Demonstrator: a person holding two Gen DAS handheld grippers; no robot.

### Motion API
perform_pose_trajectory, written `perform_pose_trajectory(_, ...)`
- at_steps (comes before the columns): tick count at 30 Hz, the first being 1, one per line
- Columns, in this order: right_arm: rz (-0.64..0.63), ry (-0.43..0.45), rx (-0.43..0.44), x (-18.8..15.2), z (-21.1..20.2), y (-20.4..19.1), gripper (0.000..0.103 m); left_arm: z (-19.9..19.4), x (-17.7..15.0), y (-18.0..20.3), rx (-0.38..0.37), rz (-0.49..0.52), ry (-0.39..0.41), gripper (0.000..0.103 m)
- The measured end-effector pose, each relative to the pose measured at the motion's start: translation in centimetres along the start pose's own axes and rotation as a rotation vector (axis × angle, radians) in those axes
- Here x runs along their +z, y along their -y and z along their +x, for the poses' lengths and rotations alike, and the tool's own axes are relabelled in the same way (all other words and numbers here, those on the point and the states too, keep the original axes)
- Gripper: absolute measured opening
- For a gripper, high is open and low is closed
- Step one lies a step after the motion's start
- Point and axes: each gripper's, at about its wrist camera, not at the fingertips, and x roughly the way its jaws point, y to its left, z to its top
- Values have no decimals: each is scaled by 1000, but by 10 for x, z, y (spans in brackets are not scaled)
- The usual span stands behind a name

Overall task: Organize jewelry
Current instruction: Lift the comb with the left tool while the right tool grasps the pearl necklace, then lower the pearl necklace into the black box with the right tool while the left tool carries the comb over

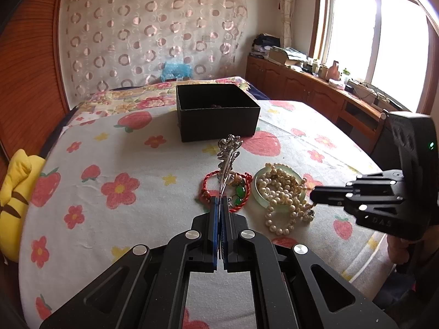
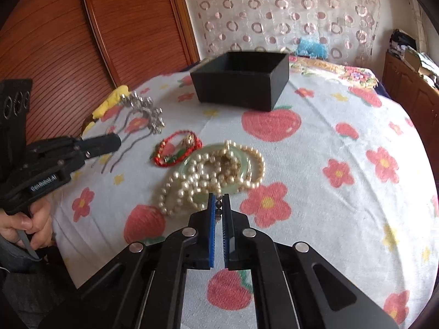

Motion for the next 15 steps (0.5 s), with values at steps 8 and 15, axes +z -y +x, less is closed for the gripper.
perform_pose_trajectory(8, -82, 93, -32, 35, -32, -13, 5, -7, 9, -4, 4, 0, 26, 1)
perform_pose_trajectory(15, -128, 166, -77, 78, -56, -12, 5, -10, 22, -12, 10, 0, 53, 1)
